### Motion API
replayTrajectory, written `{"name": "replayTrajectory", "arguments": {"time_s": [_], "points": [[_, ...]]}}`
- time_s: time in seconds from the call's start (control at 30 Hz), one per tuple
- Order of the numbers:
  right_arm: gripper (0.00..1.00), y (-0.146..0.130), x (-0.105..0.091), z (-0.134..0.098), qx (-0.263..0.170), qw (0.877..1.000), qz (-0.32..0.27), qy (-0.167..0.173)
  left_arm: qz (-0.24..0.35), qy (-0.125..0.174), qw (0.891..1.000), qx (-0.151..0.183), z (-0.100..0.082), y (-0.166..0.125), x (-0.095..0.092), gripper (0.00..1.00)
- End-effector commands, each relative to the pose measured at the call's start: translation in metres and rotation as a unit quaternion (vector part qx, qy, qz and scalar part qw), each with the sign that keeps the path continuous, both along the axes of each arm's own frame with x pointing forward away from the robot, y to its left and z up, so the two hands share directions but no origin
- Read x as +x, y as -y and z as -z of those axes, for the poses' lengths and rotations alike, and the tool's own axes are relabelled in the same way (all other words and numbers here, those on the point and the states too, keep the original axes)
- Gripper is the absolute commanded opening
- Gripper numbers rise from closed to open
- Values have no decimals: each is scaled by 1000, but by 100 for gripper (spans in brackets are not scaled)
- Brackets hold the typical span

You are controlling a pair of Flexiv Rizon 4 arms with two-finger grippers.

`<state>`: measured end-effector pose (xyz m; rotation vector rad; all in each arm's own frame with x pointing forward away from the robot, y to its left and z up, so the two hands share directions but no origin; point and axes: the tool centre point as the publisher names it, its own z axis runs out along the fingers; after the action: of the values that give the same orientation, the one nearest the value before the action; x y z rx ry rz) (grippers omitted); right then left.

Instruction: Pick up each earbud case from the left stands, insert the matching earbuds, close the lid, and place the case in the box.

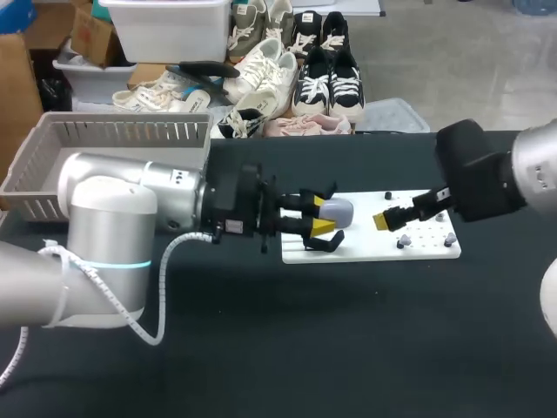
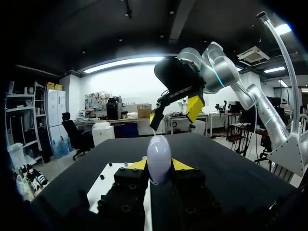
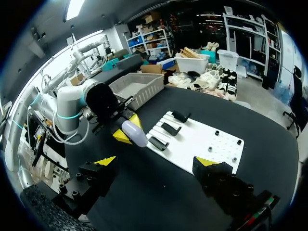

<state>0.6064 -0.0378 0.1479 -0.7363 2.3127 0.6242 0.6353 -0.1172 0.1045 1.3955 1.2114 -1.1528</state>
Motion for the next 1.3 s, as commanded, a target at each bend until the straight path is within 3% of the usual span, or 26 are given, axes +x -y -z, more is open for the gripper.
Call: {"name": "replayTrajectory", "arguments": {"time_s": [0.03, 0.63, 1.3], "points": [[100, -9, -1, -1, -69, 995, 63, 27, 2, -1, 1000, -3, 4, 3, 1, 0], [100, -22, -3, 11, -83, 995, 48, 10, 5, -15, 1000, -6, 9, 6, -2, 0], [100, -35, 14, 26, -96, 994, 48, -8, 5, -15, 1000, -6, 9, 6, -2, 0]]}}
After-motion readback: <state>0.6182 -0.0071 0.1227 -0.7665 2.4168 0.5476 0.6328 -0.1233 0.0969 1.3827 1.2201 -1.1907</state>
